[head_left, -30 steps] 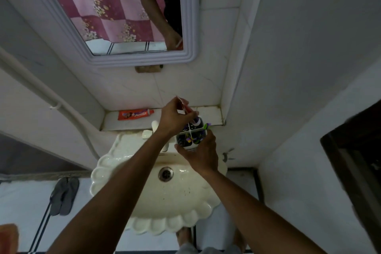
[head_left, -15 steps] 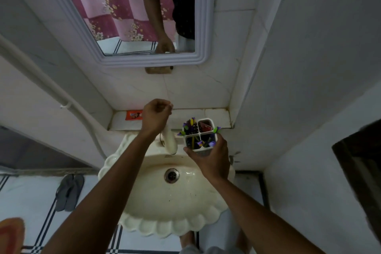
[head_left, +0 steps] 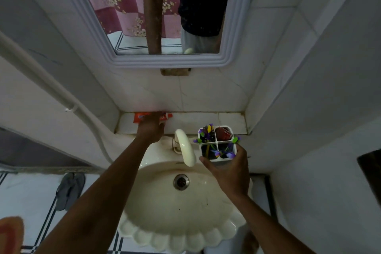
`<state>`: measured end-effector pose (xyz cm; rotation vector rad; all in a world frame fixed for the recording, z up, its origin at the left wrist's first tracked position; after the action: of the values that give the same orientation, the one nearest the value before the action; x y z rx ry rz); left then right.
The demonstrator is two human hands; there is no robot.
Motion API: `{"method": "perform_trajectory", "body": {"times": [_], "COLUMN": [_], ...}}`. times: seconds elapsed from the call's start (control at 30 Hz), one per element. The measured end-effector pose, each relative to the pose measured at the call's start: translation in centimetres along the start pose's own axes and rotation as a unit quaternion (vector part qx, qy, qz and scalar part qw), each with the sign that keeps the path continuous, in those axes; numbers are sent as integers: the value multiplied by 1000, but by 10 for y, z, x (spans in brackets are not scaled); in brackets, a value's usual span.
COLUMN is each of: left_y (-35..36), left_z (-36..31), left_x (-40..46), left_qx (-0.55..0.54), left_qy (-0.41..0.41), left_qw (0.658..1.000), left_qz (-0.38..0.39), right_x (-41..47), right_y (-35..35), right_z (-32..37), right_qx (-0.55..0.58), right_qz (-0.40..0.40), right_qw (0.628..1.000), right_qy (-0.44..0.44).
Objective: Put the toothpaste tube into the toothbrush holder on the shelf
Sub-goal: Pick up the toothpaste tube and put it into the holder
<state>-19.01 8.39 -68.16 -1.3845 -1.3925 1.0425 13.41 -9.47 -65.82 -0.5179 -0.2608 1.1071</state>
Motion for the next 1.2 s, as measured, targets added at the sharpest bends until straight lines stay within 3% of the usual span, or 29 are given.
{"method": "perform_trajectory", "body": {"times": [0.27,0.43,0.53,0.63,0.73,0.87,1.03,1.13,1.2], "left_y": [8,5,11,15,10,-8,-91,-125,-139], "left_z": [11,13,10,8,10,-2,-53,-90,-118], "left_x": [8,12,14,17,14,4,-14,-29,-44], "left_qx": [119,106,117,204,223,125,15,-104,-115], "left_qy": [-18,15,15,12,0,-2,30,59,107], "left_qw": [990,993,989,967,963,988,999,989,975], "left_qz": [69,49,94,152,149,89,-15,86,155], "right_x": [1,-3,-5,-6,-6,-7,-8,-8,-7], "right_y": [2,2,2,3,3,3,0,0,0], "right_z": [4,7,8,6,7,6,7,10,11], "right_qx": [-9,-4,-5,-9,-14,-9,-12,-10,-10], "right_qz": [-9,-23,-28,-25,-23,-19,-23,-15,-10], "right_qw": [1000,1000,1000,1000,1000,1000,1000,1000,1000], "right_qy": [-7,0,1,2,1,2,-6,-3,0]}}
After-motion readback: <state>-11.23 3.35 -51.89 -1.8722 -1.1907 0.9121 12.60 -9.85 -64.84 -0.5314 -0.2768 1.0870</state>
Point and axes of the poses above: each hand's wrist, its own x-axis towards the middle knuckle, its own y-axis out of the palm, z = x × y, the point moved 8 cm from there along x, towards the middle knuckle, and after that the axes turned 5 degrees about x, right-handed, at the moved point
